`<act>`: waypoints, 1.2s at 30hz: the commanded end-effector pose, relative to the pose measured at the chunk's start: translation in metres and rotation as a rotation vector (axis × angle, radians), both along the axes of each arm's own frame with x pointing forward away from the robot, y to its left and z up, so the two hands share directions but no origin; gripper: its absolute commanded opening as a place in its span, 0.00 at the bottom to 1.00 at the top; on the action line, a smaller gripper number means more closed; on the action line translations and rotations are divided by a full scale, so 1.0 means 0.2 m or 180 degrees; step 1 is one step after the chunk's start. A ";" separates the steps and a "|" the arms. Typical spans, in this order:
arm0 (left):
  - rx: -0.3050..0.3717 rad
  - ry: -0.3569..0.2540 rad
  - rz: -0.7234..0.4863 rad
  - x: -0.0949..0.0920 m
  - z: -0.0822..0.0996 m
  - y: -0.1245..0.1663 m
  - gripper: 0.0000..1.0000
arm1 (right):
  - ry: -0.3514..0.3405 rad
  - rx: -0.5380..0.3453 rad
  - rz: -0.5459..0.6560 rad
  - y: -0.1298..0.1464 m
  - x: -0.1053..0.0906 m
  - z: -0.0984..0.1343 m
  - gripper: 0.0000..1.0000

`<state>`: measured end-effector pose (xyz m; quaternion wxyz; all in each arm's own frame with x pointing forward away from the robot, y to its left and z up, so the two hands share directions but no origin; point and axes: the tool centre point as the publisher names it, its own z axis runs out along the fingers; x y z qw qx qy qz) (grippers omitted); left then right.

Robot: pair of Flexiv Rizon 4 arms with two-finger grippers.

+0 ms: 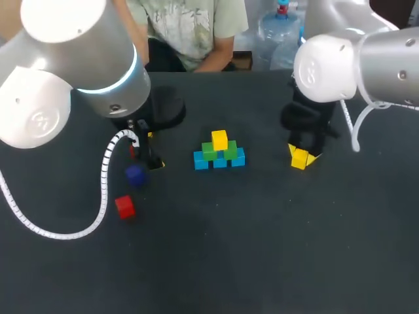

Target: Place the blue cubes, place green cubes on the blue cubes, place the yellow cubes on the green cubes, then place the red cubes on the yellow cubes, and place purple cube on the red cubes.

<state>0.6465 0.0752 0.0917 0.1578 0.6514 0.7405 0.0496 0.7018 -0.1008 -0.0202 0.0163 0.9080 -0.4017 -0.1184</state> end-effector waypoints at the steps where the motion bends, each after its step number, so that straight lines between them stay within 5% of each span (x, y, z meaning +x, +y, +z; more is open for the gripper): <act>1: -0.0012 0.0005 -0.0015 0.00 0.00 0.01 1.00 | 0.0050 -0.0108 -0.0141 0.05 -0.03 0.06 0.00; 12: -0.0012 0.0005 -0.0015 0.00 0.00 0.01 1.00 | 0.0218 -0.0253 -0.0635 0.21 -0.06 0.25 0.00; 25: -0.0012 0.0005 -0.0015 0.00 0.00 0.01 1.00 | -0.0349 -0.0335 -0.1303 0.39 -0.11 0.37 0.00; 36: -0.0012 0.0005 -0.0015 0.00 0.00 0.01 1.00 | -0.0285 -0.0237 -0.1215 0.42 -0.11 0.38 0.00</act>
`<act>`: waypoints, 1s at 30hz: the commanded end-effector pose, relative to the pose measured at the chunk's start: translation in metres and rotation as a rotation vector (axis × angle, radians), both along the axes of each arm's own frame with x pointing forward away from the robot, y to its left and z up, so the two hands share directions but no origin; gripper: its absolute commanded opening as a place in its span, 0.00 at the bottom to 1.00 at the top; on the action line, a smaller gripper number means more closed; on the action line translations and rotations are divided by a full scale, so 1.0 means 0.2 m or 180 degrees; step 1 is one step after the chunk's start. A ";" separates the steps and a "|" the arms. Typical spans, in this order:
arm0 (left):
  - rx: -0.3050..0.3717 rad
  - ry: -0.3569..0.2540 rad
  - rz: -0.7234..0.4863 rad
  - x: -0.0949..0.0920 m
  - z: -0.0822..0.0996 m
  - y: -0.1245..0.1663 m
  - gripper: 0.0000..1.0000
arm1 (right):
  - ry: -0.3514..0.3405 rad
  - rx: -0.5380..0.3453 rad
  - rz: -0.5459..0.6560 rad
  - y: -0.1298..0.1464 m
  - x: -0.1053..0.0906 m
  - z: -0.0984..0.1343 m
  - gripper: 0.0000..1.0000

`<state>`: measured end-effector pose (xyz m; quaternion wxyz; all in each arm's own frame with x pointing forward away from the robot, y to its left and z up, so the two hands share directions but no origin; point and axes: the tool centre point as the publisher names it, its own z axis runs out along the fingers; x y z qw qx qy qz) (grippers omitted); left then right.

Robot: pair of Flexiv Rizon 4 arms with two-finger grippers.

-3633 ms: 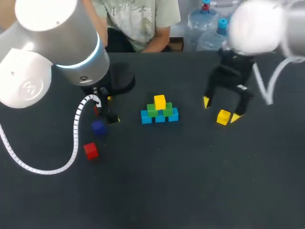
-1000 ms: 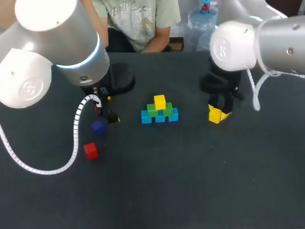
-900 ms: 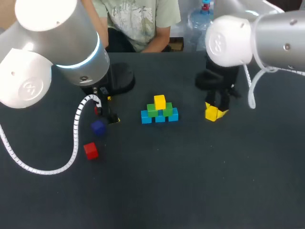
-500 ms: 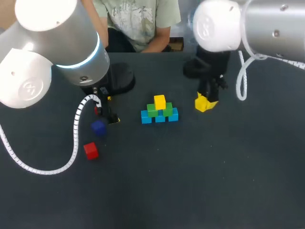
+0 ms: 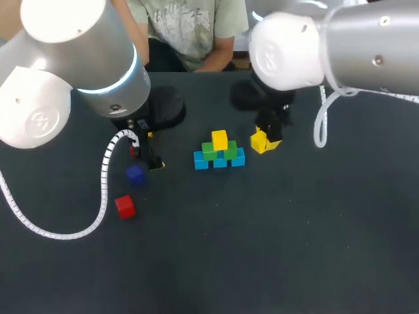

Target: Place the blue cubes, place green cubes on the blue cubes, place the yellow cubes on the green cubes, then place the red cubes on the yellow cubes, and place purple cube on the red cubes.

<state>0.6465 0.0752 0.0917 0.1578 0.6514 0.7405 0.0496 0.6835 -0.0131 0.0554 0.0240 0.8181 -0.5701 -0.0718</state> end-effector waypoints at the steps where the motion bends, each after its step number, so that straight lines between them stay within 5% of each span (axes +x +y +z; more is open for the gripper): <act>1: -0.0011 0.0005 -0.0015 0.00 0.00 0.01 1.00 | -0.0094 0.0048 -0.0009 -0.02 -0.02 0.00 0.00; 9: -0.0011 0.0005 -0.0015 0.00 0.00 0.01 1.00 | -0.0094 0.0048 -0.0009 -0.02 -0.02 0.00 0.00; 15: -0.0011 0.0005 -0.0015 0.00 0.00 0.01 1.00 | -0.0076 0.0201 -0.0376 -0.07 -0.05 -0.08 0.00; 30: -0.0011 0.0005 -0.0015 0.00 0.00 0.01 1.00 | -0.0262 0.0194 -0.0345 0.16 0.08 0.01 0.00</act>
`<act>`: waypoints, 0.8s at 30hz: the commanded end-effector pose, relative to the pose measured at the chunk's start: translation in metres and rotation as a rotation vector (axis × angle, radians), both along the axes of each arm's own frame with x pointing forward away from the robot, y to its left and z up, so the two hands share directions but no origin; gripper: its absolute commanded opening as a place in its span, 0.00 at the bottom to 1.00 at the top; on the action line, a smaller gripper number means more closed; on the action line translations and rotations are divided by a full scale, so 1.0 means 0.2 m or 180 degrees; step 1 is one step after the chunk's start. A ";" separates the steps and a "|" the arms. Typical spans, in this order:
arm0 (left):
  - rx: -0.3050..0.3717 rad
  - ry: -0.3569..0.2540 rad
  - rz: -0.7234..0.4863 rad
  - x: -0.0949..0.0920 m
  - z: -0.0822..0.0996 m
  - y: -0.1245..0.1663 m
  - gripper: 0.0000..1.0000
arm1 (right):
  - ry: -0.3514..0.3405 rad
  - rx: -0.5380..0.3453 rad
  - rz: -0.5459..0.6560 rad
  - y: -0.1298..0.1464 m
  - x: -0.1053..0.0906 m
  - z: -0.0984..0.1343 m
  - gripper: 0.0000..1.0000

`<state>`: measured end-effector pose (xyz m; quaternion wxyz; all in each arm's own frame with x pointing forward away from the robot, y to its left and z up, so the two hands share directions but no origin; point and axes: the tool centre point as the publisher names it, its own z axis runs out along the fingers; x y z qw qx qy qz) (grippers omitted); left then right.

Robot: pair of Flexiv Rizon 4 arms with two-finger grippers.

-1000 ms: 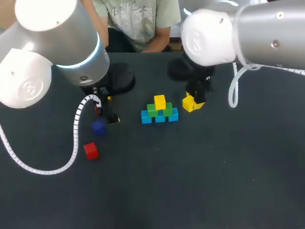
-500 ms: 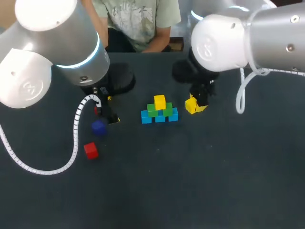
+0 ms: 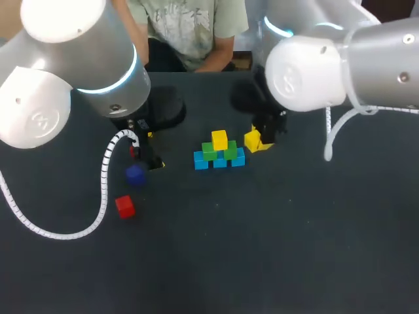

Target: Place the blue cubes, place green cubes on the blue cubes, place the yellow cubes on the green cubes, then place the red cubes on the yellow cubes, and place purple cube on the red cubes.

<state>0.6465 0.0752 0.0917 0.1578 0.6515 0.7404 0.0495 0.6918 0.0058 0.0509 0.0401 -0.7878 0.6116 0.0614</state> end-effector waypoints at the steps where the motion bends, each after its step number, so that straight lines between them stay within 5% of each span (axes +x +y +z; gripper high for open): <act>1: -0.0011 0.0006 -0.0015 0.00 0.00 0.01 1.00 | 0.0016 -0.0079 0.0008 0.07 0.05 0.04 0.00; 24: -0.0011 0.0006 -0.0015 0.00 0.00 0.01 1.00 | 0.0043 0.0010 0.0091 0.09 0.08 0.06 0.00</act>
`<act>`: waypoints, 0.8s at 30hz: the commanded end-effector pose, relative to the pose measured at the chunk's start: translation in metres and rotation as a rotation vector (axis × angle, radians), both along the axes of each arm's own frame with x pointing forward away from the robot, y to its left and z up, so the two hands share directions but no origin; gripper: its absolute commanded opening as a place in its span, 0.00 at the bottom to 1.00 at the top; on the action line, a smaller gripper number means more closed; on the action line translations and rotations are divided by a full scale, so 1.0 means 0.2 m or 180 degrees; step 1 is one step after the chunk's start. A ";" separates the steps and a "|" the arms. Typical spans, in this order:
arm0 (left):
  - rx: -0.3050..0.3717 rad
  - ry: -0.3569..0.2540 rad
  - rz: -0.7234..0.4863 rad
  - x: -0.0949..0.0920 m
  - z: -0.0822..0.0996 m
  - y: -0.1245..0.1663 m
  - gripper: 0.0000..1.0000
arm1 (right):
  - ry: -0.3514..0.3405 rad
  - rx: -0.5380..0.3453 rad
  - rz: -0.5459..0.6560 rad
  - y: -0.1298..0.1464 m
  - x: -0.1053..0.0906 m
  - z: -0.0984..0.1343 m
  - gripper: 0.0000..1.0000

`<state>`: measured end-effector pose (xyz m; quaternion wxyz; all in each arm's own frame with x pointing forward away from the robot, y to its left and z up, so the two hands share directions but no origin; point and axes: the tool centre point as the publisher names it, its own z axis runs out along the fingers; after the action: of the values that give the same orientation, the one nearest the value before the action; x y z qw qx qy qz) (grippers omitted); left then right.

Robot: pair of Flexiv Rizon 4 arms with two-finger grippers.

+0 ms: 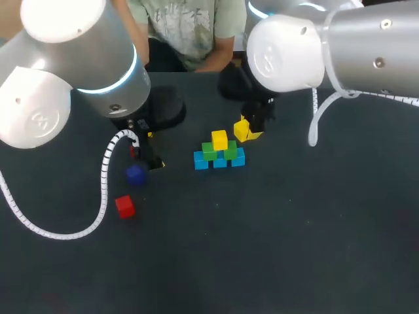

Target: Place the blue cubes, place green cubes on the blue cubes, place the yellow cubes on the green cubes, then place the red cubes on the yellow cubes, and place purple cube on the red cubes.

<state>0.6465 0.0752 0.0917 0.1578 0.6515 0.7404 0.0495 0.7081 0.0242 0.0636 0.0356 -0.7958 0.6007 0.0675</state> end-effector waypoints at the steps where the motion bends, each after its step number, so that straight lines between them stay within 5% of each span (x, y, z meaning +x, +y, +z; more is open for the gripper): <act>1: -0.0011 0.0005 -0.0015 0.00 0.00 0.01 1.00 | 0.0001 0.0007 0.0002 0.00 0.00 0.00 0.00; 5: -0.0011 0.0005 -0.0015 0.00 0.00 0.01 1.00 | 0.0001 0.0007 0.0002 0.00 0.00 0.00 0.00; 16: -0.0011 0.0005 -0.0015 0.00 0.00 0.01 1.00 | 0.0118 0.0005 -0.0977 -0.14 0.12 -0.03 0.00; 24: -0.0011 0.0005 -0.0015 0.00 0.00 0.01 1.00 | 0.0123 0.0028 -0.1149 -0.11 0.03 -0.05 0.00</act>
<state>0.6465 0.0752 0.0918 0.1579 0.6515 0.7404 0.0495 0.7256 0.0005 0.0547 0.0319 -0.6760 0.7308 0.0892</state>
